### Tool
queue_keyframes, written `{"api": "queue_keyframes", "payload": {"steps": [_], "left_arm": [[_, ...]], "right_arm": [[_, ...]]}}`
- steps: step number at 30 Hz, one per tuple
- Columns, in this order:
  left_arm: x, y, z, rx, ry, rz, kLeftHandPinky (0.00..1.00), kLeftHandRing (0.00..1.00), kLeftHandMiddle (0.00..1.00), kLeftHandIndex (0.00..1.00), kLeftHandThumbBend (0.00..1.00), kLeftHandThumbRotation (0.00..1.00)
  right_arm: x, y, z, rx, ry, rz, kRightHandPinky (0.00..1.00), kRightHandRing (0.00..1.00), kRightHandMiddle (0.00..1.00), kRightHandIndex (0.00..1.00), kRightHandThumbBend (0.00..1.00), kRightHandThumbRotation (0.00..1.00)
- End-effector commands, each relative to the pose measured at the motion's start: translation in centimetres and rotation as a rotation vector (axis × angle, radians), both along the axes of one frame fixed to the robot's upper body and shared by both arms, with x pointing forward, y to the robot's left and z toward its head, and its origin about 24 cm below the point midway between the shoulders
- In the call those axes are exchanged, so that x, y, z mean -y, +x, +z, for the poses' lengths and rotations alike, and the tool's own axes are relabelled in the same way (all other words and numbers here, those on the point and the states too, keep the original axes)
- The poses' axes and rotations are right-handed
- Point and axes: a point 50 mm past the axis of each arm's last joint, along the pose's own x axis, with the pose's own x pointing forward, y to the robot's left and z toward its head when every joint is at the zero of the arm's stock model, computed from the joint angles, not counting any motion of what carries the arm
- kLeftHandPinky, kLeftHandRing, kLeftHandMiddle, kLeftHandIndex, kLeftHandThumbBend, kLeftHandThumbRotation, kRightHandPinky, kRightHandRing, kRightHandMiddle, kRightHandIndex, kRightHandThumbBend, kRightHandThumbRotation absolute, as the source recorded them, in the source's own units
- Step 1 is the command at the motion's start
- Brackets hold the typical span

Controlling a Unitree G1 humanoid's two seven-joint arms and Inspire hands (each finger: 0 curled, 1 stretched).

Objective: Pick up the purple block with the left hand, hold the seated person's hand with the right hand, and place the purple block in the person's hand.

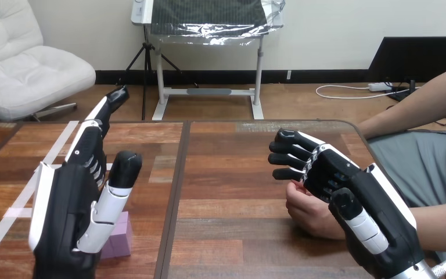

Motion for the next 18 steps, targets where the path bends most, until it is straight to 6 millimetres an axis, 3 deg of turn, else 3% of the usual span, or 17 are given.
{"api": "queue_keyframes", "payload": {"steps": [1, 18], "left_arm": [[0.27, 0.45, 1.39, 0.079, 0.0, -0.016, 1.0, 1.0, 0.93, 0.88, 0.77, 0.86], [0.18, 0.57, 1.35, 0.071, 0.027, -0.002, 1.0, 1.0, 0.93, 0.88, 0.79, 0.85]], "right_arm": [[-0.21, 0.67, 2.04, 0.106, 0.002, 0.007, 0.78, 0.83, 0.84, 0.85, 0.93, 0.81], [-0.17, 0.69, 2.07, 0.107, 0.002, 0.007, 0.78, 0.83, 0.84, 0.85, 0.93, 0.81]]}}
